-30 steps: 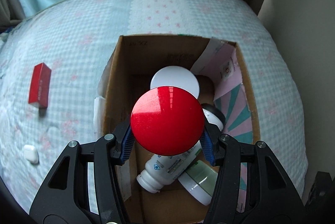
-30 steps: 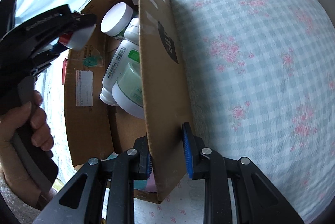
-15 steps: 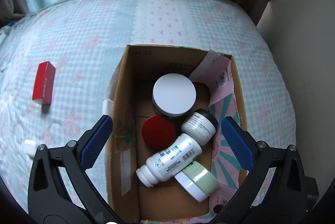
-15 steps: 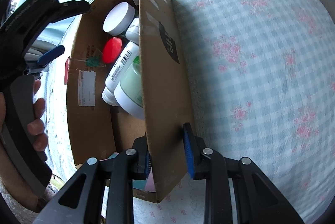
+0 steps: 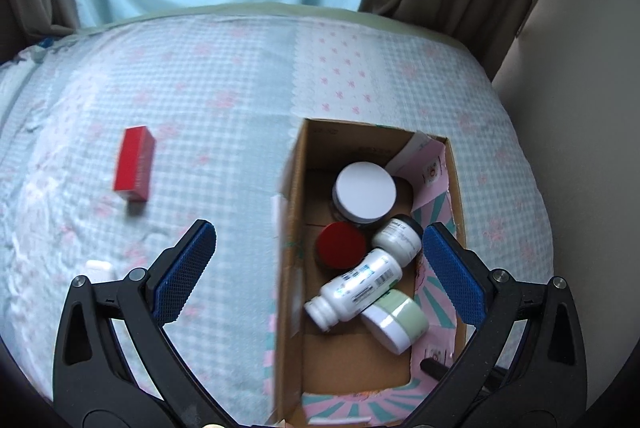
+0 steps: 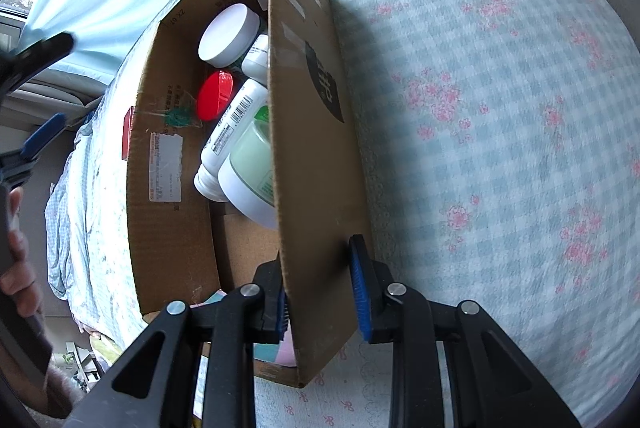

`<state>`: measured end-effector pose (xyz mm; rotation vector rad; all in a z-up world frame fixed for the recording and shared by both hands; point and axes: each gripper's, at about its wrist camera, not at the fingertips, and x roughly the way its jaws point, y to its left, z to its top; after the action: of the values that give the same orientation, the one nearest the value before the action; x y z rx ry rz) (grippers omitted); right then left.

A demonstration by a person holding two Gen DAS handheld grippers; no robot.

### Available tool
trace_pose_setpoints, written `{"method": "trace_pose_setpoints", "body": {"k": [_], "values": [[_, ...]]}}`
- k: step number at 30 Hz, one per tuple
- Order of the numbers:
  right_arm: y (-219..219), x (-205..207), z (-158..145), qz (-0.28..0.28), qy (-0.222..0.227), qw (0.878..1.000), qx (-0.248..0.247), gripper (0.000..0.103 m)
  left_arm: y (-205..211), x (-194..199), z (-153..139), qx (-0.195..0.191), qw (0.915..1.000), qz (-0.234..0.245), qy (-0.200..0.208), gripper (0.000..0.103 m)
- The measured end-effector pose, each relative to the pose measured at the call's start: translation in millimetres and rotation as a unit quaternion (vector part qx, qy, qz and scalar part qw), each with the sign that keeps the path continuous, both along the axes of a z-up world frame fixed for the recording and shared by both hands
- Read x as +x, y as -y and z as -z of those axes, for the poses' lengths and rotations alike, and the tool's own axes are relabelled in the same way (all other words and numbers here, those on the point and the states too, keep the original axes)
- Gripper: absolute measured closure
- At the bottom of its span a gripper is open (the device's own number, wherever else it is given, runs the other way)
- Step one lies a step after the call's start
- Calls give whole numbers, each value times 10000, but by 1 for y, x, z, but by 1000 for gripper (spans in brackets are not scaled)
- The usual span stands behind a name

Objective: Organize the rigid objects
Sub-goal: 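Move the left tool back over the white earbud case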

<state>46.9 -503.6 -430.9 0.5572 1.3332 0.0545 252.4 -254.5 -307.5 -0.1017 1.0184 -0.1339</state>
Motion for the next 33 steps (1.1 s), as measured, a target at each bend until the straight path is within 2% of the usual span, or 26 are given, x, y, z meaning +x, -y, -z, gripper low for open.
{"method": "trace_pose_setpoints", "body": {"k": [7,12,17,21,28,33], "values": [[-4,4,-8,-46,-5,10000,-28,79,-55,-33,-23,326,9985,-396,203,0],[-8,5,-11,-126,-41,9999,-110,79,-114,-59,-16,546,9941,-893,290,0],[-12,6,-12,-190,-46,9997,-176,80,-181,-73,20,755,9895,-1226,135,0],[-19,8,-11,-365,-18,9987,-357,80,-221,-79,66,826,9883,-1279,126,0],[-30,6,-10,-639,17,9961,-610,81,-243,-66,153,866,9907,-1012,284,1],[-37,4,-10,-511,-1,9963,-685,82,-247,-54,186,777,9917,-971,336,6]]}}
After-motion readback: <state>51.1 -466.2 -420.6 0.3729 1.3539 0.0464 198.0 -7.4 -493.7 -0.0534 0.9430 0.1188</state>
